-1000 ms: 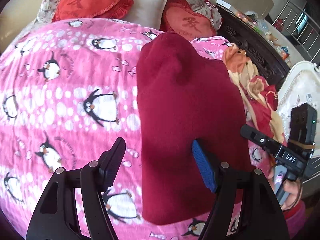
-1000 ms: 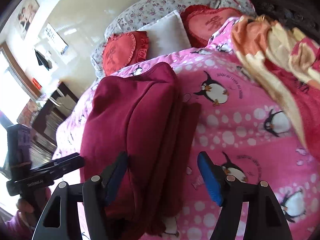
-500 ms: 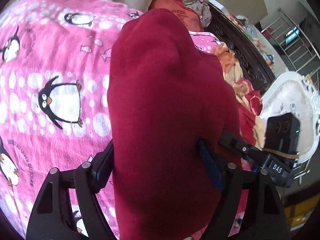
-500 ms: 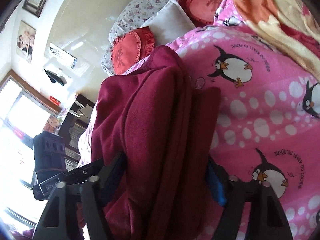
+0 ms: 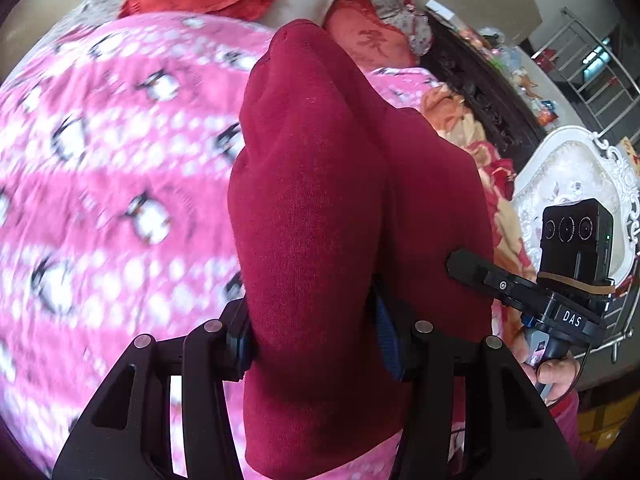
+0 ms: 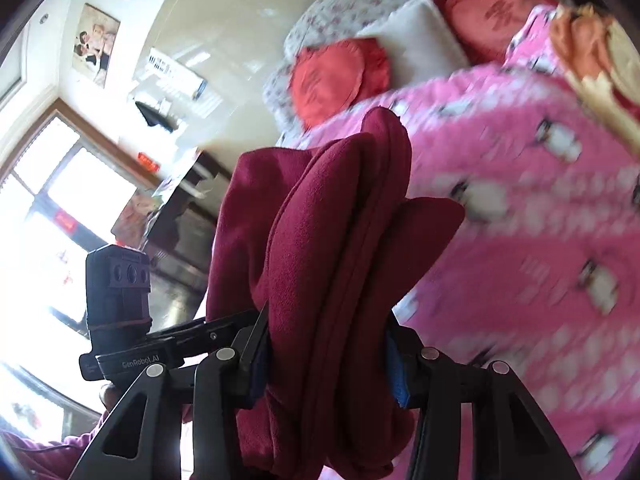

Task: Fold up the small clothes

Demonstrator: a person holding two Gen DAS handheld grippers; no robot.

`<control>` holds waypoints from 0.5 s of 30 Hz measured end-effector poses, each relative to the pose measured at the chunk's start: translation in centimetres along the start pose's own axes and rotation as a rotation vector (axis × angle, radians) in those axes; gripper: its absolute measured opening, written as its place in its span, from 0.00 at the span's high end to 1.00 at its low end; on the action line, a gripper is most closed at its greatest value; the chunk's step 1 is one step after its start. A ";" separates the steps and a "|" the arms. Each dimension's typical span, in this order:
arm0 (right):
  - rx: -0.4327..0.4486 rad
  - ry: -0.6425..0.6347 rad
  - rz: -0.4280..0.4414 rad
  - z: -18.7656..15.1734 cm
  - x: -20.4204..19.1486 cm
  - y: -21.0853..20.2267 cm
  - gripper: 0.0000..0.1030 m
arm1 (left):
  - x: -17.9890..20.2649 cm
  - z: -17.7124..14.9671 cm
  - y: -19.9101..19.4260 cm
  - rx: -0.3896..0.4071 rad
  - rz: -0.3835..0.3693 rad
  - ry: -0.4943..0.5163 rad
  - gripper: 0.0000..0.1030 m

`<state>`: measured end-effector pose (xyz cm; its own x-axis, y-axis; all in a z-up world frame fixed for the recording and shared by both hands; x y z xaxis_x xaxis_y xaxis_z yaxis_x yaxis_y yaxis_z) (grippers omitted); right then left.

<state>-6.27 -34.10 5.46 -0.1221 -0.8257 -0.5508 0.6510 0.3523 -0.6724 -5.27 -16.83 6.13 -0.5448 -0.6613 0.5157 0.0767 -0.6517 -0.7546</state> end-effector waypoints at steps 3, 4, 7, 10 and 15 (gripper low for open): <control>-0.051 0.005 -0.003 -3.2 -1.2 2.2 0.54 | -2.4 -3.0 0.3 -0.025 0.060 -0.031 0.52; -0.072 0.012 -0.024 -3.9 -0.9 3.1 0.53 | -3.3 -3.9 0.8 -0.039 0.083 -0.047 0.52; -0.147 -0.035 -0.183 -5.9 -0.2 5.2 0.52 | -4.4 -5.0 0.8 -0.014 0.106 -0.057 0.52; -0.109 -0.114 -0.248 -5.8 -1.7 3.7 0.52 | -4.4 -5.0 -0.6 0.015 0.137 -0.045 0.52; -0.023 -0.321 -0.254 -5.0 -6.9 0.1 0.52 | -4.1 -4.3 -2.9 0.107 0.224 0.014 0.52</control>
Point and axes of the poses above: each gripper's, at about its wrist camera, not at the fingertips, and y roughly the way its jaws point, x to its right, z to its top, the point moved 7 cm from there along y, roughly the way its jaws point, and after that the axes turned 4 degrees about -z, right-handed, at the moved point
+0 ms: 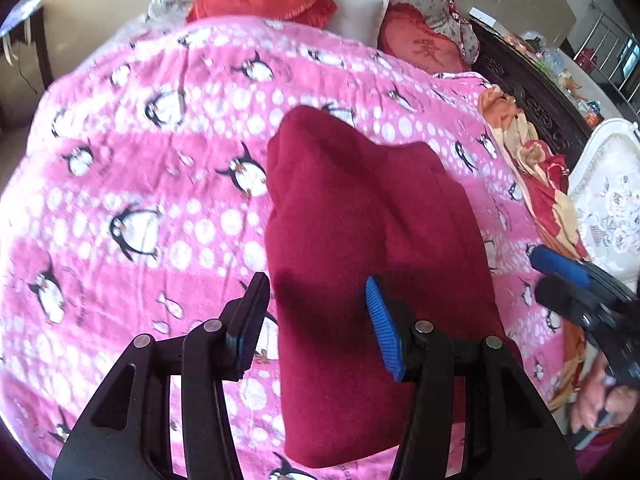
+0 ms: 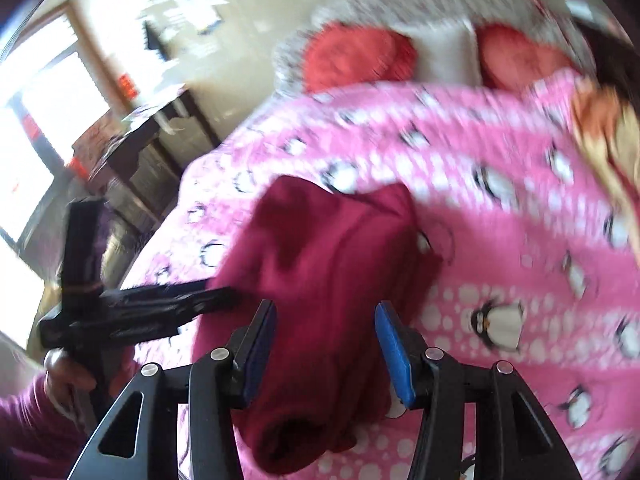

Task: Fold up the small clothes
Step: 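Release the folded sweatshirt and withdraw both grippers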

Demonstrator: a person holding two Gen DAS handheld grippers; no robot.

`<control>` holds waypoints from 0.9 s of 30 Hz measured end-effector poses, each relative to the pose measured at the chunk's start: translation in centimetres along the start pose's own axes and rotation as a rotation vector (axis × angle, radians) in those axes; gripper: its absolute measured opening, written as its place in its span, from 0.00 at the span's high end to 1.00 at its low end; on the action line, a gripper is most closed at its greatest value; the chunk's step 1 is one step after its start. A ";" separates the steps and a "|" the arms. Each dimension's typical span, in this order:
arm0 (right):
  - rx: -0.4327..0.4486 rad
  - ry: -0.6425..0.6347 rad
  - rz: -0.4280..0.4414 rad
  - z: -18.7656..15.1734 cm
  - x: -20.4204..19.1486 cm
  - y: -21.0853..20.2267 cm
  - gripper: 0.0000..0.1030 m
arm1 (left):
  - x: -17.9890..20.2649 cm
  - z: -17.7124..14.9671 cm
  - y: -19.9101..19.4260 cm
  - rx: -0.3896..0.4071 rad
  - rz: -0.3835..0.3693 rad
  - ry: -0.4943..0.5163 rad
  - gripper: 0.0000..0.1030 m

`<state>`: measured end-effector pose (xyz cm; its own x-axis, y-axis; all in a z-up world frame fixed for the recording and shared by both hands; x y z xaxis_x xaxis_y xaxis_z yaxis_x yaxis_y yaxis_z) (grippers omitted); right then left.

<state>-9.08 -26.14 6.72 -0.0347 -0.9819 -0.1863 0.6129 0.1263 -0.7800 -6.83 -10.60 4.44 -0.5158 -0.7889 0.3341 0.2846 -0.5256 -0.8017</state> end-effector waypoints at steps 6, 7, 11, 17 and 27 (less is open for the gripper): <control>-0.055 -0.158 0.035 -2.7 -4.2 1.2 0.62 | 0.2 -0.5 0.1 0.023 0.082 0.029 0.52; -0.086 -0.185 -0.004 -3.7 -4.3 2.2 0.63 | 0.3 -0.7 0.1 0.026 0.093 0.035 0.52; -0.124 -0.184 -0.110 -7.0 -1.7 3.7 0.65 | 0.8 -1.2 -0.1 0.054 0.125 0.049 0.52; -0.067 -0.084 -0.075 -5.1 -1.1 1.2 0.65 | 1.2 -1.3 -1.3 0.091 0.161 0.064 0.52; 0.068 -0.005 -0.238 -1.7 -2.4 -1.8 0.49 | 0.8 -1.1 -3.8 0.146 0.181 0.025 0.52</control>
Point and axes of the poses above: each gripper's, at about its wrist camera, not at the fingertips, and y roughly the way its jaws point, x to its right, z to its top, the point moved 7 cm from there along y, roughly the way its jaws point, and after that the axes turned 4 degrees about -z, right-handed, at the moved point
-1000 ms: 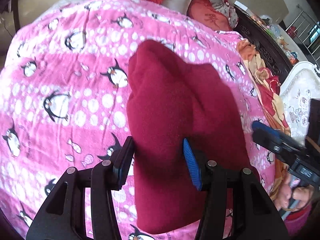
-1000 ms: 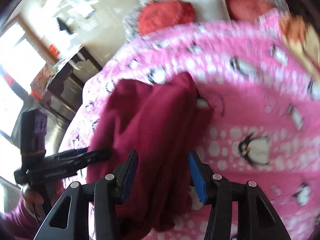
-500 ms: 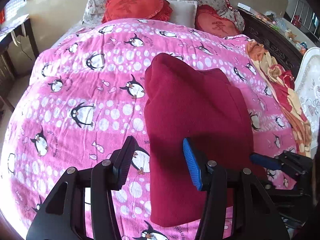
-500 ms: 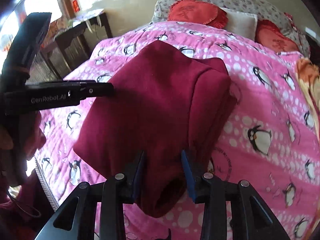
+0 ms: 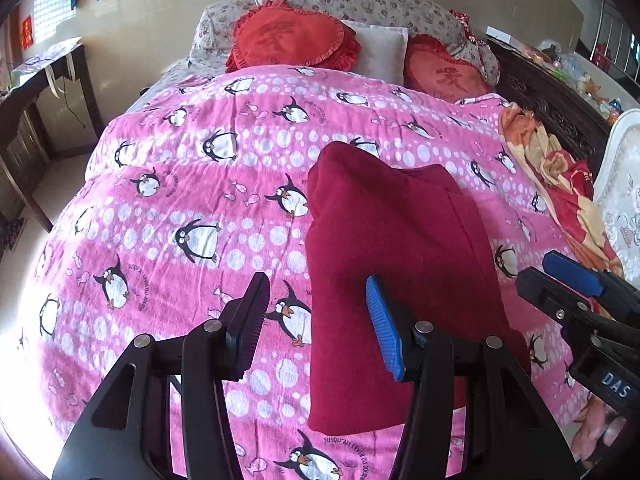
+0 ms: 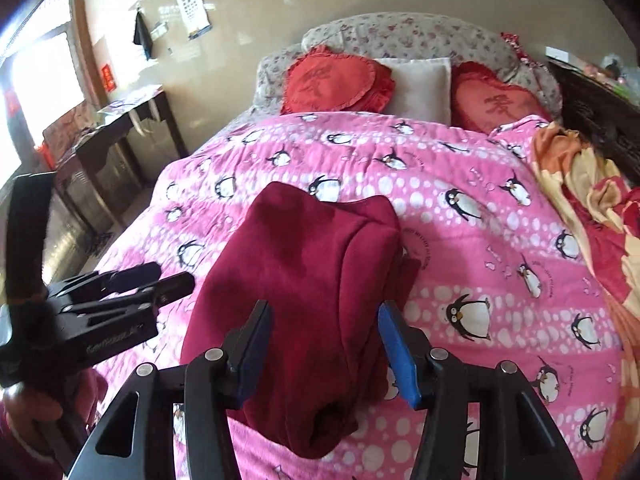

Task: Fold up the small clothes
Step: 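Release the folded sweatshirt and withdraw both grippers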

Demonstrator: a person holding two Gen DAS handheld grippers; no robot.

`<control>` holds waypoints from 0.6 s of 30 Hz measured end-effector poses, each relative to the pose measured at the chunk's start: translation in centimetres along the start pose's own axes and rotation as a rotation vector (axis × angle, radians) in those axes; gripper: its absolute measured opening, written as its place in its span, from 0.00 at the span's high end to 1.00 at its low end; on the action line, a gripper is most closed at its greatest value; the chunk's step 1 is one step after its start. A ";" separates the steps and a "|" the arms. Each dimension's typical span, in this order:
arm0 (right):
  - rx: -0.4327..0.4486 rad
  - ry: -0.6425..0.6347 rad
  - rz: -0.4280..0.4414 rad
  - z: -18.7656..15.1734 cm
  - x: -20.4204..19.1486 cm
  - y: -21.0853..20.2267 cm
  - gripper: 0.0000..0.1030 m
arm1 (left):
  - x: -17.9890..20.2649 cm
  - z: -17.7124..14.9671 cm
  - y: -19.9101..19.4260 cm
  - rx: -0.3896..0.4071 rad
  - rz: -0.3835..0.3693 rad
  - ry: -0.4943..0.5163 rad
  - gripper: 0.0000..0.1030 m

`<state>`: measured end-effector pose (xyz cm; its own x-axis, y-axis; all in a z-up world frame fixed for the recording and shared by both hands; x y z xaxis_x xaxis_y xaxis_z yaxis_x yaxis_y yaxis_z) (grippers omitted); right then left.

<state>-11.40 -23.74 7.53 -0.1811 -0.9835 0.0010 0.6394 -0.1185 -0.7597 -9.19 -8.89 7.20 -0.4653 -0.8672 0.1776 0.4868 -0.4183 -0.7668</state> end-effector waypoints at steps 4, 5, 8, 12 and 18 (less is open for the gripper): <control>-0.005 0.053 -0.012 0.1 -0.3 0.7 0.43 | -0.2 -0.1 -0.7 0.019 0.015 0.001 0.52; -0.009 0.058 -0.015 0.0 -0.4 0.9 0.42 | -0.2 -0.1 -0.8 0.021 0.016 0.005 0.52; -0.019 0.056 -0.017 -0.4 -1.1 1.4 0.42 | -0.1 -0.1 -1.1 0.030 0.016 0.005 0.52; -0.022 0.046 -0.021 -0.5 -1.5 1.5 0.42 | 0.0 0.0 -1.3 0.036 0.012 -0.006 0.52; -0.024 0.047 -0.027 -0.6 -1.5 1.6 0.41 | 0.1 0.0 -1.4 0.034 0.013 0.001 0.52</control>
Point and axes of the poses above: each gripper's, at about its wrist camera, not at the fingertips, and y roughly the way its jaws point, x to its right, z to its top, the point moved 7 cm from there along y, roughly the way its jaws point, and after that the axes turned 4 degrees about -z, right-handed, at the moved point
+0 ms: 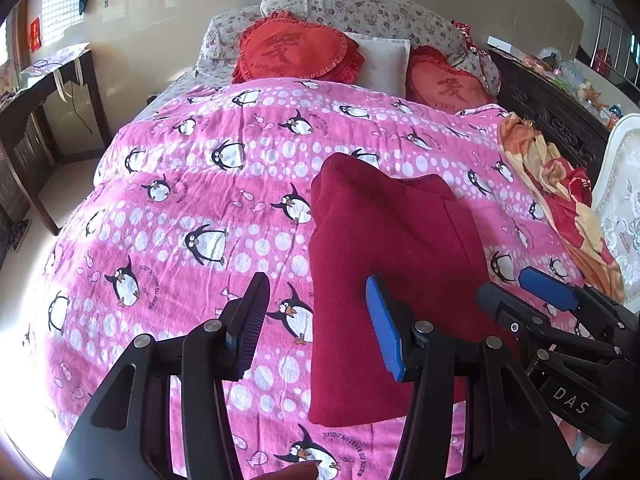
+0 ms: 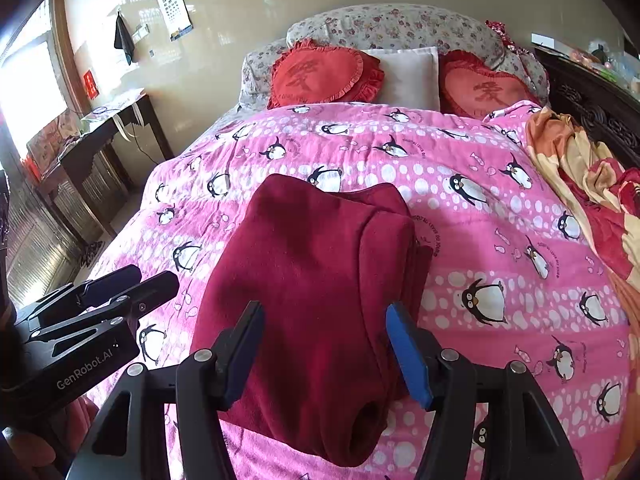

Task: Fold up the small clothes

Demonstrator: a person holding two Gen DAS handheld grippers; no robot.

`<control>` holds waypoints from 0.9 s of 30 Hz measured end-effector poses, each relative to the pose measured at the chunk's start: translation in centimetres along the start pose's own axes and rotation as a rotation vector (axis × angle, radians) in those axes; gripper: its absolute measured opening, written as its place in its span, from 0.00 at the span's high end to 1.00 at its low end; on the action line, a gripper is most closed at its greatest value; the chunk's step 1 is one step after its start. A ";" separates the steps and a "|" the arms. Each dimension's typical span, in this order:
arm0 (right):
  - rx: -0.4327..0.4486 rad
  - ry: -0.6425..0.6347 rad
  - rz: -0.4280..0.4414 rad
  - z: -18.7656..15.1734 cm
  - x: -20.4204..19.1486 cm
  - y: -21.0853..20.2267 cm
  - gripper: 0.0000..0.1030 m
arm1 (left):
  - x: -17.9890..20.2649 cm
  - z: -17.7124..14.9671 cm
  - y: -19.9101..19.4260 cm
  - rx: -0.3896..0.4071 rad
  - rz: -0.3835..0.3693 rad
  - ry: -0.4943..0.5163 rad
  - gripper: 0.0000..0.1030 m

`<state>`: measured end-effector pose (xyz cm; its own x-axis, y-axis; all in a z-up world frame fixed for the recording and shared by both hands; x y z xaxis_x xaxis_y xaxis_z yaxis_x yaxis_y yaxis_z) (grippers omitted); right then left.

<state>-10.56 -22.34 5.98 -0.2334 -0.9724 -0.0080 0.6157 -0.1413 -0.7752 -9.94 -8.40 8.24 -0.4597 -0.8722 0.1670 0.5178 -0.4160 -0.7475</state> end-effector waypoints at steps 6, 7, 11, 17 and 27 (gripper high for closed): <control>-0.009 0.010 -0.002 -0.2 0.2 0.1 0.41 | 0.4 -0.1 0.1 -0.007 -0.001 0.005 0.52; -0.010 0.009 -0.001 -0.2 0.2 0.2 0.40 | 0.4 -0.2 0.2 -0.008 0.000 0.004 0.52; -0.016 0.005 0.002 -0.3 0.1 0.2 0.40 | 0.3 -0.2 0.2 -0.009 0.000 0.004 0.52; -0.022 0.000 -0.001 -0.4 -0.1 0.4 0.40 | 0.3 -0.2 0.2 -0.008 -0.001 0.005 0.52; -0.037 0.000 0.001 -0.6 -0.3 0.8 0.40 | 0.2 -0.5 0.7 -0.016 0.004 0.002 0.52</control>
<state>-10.44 -22.08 5.00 -0.2326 -0.9725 -0.0092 0.5879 -0.1331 -0.7979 -10.03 -8.78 7.43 -0.4593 -0.8732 0.1631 0.5076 -0.4087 -0.7585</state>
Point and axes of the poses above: each gripper's, at about its wrist camera, not at the fingertips, and y roughly the way its jaws point, x to its right, z to its top, the point moved 7 cm from there along y, roughly the way its jaws point, and after that the axes turned 4 degrees about -z, right-handed, at the moved point
